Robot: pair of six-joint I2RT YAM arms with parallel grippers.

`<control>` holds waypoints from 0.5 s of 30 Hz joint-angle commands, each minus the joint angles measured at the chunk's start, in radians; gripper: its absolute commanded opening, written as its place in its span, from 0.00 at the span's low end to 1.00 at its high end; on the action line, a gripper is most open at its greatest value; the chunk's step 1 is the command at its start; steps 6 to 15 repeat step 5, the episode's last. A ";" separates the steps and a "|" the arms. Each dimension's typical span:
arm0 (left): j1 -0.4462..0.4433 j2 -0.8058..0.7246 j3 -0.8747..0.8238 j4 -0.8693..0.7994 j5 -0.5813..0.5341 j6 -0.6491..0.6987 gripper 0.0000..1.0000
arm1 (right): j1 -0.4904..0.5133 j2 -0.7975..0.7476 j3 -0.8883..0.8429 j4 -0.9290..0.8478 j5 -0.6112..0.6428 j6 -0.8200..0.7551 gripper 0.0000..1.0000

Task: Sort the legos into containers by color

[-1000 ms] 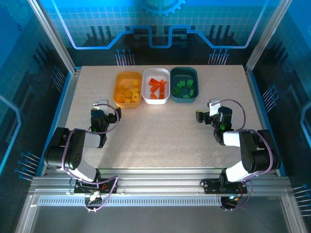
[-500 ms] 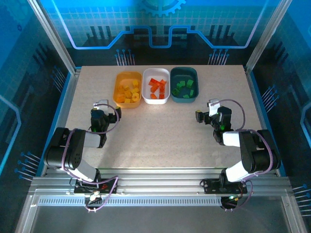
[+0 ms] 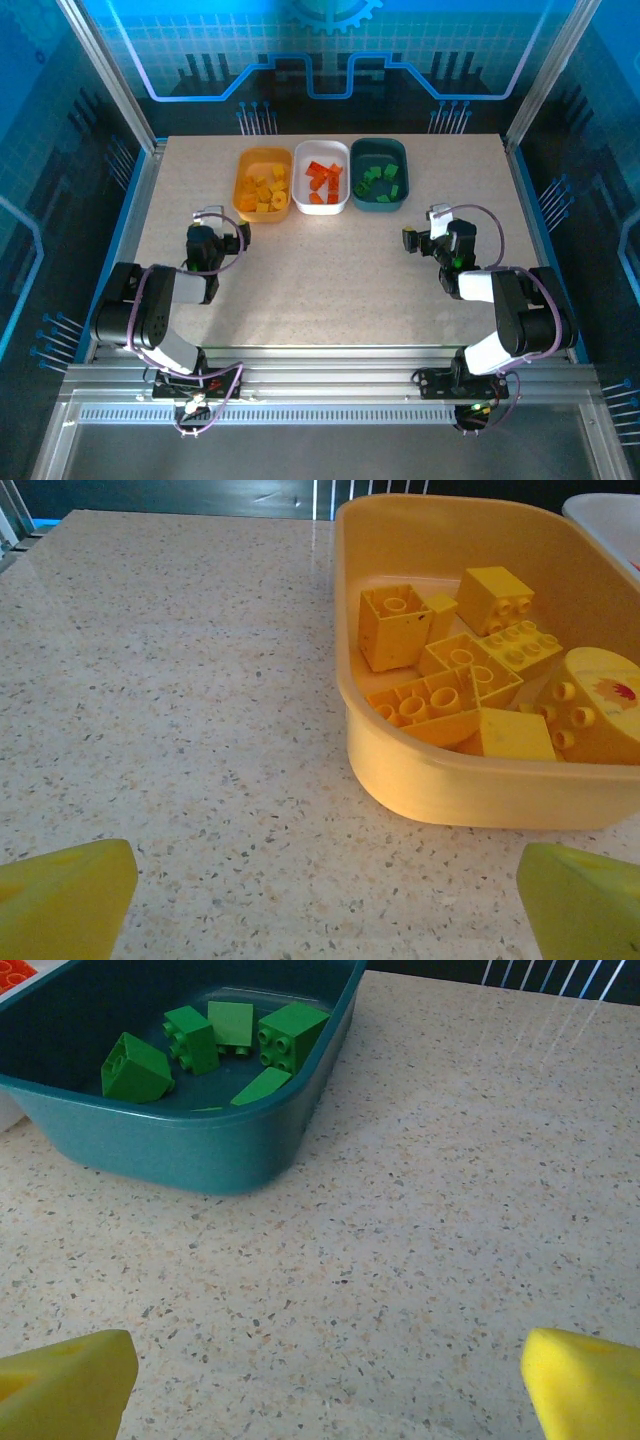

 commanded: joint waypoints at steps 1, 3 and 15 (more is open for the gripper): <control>0.013 -0.013 0.017 -0.009 0.050 0.001 0.99 | 0.012 -0.010 0.003 0.032 0.010 -0.002 1.00; 0.013 -0.012 0.016 -0.004 0.050 0.003 0.99 | 0.009 -0.010 0.004 0.031 0.005 -0.001 1.00; 0.013 -0.013 0.016 -0.004 0.049 0.002 0.99 | 0.009 -0.010 0.004 0.029 0.003 -0.002 1.00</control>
